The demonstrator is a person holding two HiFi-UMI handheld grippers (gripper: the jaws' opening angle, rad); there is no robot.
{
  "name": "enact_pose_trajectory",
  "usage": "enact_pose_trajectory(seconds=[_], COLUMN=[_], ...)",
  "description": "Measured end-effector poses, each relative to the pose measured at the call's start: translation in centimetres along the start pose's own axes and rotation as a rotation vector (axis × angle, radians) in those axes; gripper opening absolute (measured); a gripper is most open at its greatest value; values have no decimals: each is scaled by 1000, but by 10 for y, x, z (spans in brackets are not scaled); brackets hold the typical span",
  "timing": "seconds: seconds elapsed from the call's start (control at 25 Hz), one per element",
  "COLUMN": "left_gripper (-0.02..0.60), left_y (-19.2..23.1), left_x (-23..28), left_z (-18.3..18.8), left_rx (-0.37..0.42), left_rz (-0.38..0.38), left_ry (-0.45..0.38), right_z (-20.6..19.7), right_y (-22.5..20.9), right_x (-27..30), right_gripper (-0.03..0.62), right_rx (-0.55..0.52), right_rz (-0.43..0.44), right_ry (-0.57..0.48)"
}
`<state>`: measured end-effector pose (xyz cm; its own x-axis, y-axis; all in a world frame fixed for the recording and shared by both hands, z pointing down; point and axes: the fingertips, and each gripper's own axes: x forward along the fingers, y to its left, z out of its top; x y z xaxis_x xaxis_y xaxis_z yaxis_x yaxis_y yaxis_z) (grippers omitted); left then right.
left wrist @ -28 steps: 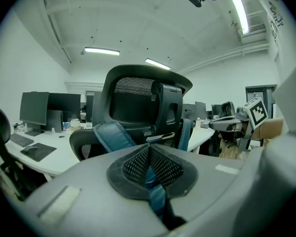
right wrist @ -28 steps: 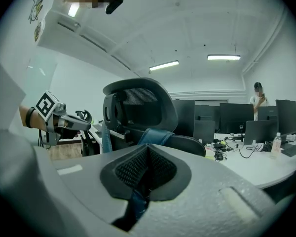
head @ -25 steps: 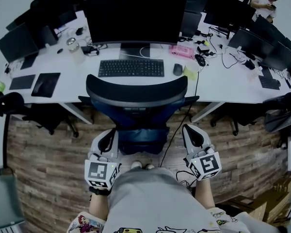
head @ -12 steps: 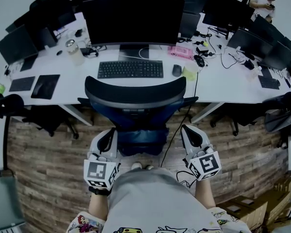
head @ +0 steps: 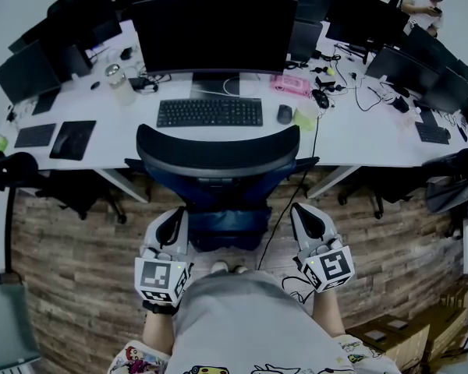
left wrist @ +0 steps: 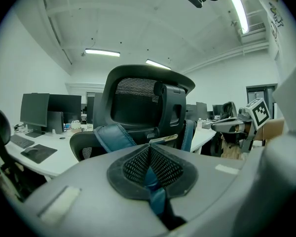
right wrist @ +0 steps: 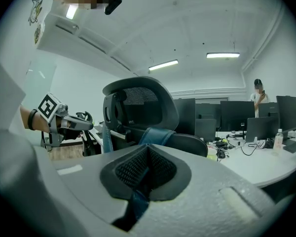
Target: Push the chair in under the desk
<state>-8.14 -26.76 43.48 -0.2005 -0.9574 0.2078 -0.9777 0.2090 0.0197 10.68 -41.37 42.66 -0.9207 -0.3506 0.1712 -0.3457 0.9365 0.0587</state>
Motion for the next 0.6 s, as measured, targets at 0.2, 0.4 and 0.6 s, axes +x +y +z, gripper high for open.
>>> enact_pose_trajectory(seconds=[0.2, 0.4, 0.6], left_gripper=[12, 12, 12], left_y=[2, 3, 5], left_x=[0, -1, -1], left_z=[-3, 0, -4], left_rx=[-3, -8, -6], left_rz=[0, 2, 1], left_ry=[0, 3, -1], right_z=[0, -2, 0], right_y=[-1, -1, 0], right_x=[-1, 0, 1], right_gripper=[0, 2, 2], right_rx=[1, 13, 17], right_rz=[-8, -10, -11], right_ry=[2, -7, -11])
